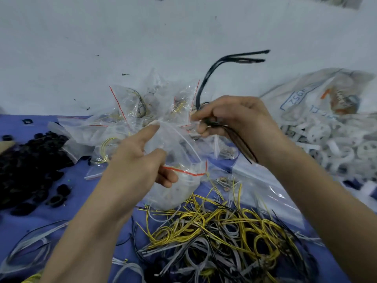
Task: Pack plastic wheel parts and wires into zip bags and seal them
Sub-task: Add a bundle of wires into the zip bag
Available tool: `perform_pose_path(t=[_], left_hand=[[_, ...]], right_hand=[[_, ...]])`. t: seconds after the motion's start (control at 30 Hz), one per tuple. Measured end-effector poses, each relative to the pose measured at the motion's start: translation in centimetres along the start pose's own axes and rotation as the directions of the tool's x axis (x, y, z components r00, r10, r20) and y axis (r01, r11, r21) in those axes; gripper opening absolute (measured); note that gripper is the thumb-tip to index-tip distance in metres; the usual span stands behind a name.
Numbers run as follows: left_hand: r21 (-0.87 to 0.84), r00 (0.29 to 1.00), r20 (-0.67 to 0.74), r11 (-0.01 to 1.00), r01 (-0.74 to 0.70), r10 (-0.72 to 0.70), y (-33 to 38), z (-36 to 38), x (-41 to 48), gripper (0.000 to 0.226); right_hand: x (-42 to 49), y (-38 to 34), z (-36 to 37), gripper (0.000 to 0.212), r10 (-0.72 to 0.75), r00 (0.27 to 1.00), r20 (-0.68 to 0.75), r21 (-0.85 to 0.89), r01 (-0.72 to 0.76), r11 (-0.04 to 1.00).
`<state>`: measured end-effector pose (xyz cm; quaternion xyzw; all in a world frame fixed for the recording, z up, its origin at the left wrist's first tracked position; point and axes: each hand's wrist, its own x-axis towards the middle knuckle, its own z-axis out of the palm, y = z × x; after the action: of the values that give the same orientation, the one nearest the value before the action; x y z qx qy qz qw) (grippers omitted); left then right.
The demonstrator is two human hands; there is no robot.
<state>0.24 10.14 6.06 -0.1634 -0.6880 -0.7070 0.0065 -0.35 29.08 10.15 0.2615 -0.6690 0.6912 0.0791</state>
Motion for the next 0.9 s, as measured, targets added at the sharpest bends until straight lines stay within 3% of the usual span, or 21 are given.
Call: perform_pose_path(t=[0.03,0.07,0.13,0.2,0.27,0.33,0.43,0.47,0.57,0.63,0.67,0.7,0.73,0.8,0.83,0.9], left_hand=[[0.004,1.000,0.016,1.000,-0.010,0.010,0.1,0.3,-0.1,0.057],[-0.002,0.999,0.026,1.000,-0.020,0.020,0.1,0.5,-0.2,0.053],[-0.038,0.999,0.038,0.999,-0.030,0.031,0.5,1.0,-0.5,0.054],[-0.007,0.998,0.054,0.999,-0.040,0.040,0.8,1.5,-0.9,0.061],[0.070,0.998,0.057,0.997,-0.034,0.030,0.9,2.0,-1.1,0.064],[0.110,0.999,0.054,0.994,-0.007,0.001,0.7,2.1,-1.1,0.063],[0.072,1.000,0.027,0.997,0.014,-0.016,0.7,1.6,-0.7,0.062],[0.050,1.000,0.011,0.999,-0.002,0.002,0.6,1.4,-0.6,0.062],[-0.041,0.998,-0.053,0.999,-0.024,0.022,0.4,0.7,-0.2,0.060],[-0.064,0.996,-0.084,0.998,-0.002,-0.003,0.6,0.3,-0.2,0.059],[-0.074,0.996,-0.091,0.997,0.007,-0.013,0.6,0.0,-0.1,0.059],[-0.080,0.995,-0.095,0.997,0.011,-0.019,0.7,-0.1,-0.1,0.060],[-0.078,0.995,-0.094,0.997,0.016,-0.023,0.8,-0.2,-0.1,0.061],[-0.054,0.997,-0.070,0.998,0.036,-0.040,1.1,-0.1,-0.3,0.062],[-0.035,0.997,-0.062,0.998,0.044,-0.046,1.1,-0.1,-0.4,0.063],[-0.017,0.998,-0.055,0.999,0.041,-0.041,0.9,0.0,-0.5,0.063]], right_hand=[[0.1,-0.7,1.3,0.029,0.082,0.990,0.119,-0.125,-0.067,0.990],[0.3,-0.7,2.3,0.029,0.166,0.972,0.166,-0.356,-0.098,0.929],[1.1,-0.1,4.1,0.026,0.325,0.922,0.210,-0.741,-0.067,0.668],[1.3,0.8,5.3,0.026,0.518,0.825,0.225,-0.906,-0.017,0.422],[1.3,1.7,5.8,0.031,0.640,0.759,0.120,-0.965,-0.063,0.256],[1.7,2.7,6.4,0.035,0.679,0.732,0.063,-0.986,-0.060,0.155],[3.0,3.1,7.1,0.036,0.719,0.687,0.104,-0.991,0.011,0.132],[3.2,2.4,7.2,0.038,0.694,0.707,0.139,-0.987,0.043,0.153],[2.0,-0.6,6.0,0.020,0.450,0.868,0.209,-0.933,0.039,0.358],[-0.5,-2.2,4.4,0.015,0.178,0.979,0.097,-0.823,-0.022,0.568],[-2.1,-2.4,3.3,0.015,0.107,0.994,-0.002,-0.793,-0.066,0.605],[-3.8,-2.1,2.3,0.016,0.103,0.990,-0.099,-0.810,-0.140,0.569],[-5.7,-1.3,1.6,0.016,0.173,0.971,-0.164,-0.874,-0.225,0.430],[-9.1,1.6,1.3,0.014,0.424,0.868,-0.257,-0.929,-0.343,0.138],[-10.4,3.3,1.4,0.017,0.512,0.809,-0.290,-0.922,-0.380,0.078],[-12.3,5.9,1.8,0.024,0.579,0.743,-0.335,-0.891,-0.450,0.062]])
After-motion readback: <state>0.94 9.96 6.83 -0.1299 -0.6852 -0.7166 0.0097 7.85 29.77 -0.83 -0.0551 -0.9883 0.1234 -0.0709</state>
